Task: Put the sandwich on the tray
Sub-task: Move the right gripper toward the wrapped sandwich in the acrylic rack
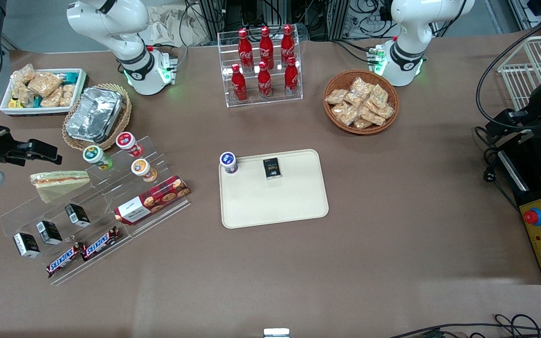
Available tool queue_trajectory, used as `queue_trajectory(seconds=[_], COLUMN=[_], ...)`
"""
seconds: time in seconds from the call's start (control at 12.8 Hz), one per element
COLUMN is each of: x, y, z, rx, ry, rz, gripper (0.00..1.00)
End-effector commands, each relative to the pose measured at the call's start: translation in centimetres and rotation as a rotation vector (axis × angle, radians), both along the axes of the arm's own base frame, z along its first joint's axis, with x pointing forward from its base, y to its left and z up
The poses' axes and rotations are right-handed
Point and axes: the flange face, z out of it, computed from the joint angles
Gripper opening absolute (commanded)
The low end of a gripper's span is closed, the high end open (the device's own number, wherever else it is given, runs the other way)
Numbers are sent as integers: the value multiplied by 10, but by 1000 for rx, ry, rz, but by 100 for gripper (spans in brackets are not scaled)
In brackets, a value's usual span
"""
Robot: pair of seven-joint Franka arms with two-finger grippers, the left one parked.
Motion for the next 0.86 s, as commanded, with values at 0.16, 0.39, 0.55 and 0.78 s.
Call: queue_trajectory(seconds=[0.16, 0.39, 0.55, 0.78], x=[-2, -2, 0, 2], y=[-3, -1, 1, -6], z=[0, 2, 2, -7], rx=[21, 9, -22, -71], ry=[14, 15, 18, 42], rz=[-16, -97, -224, -366], gripper=[100, 100, 100, 99])
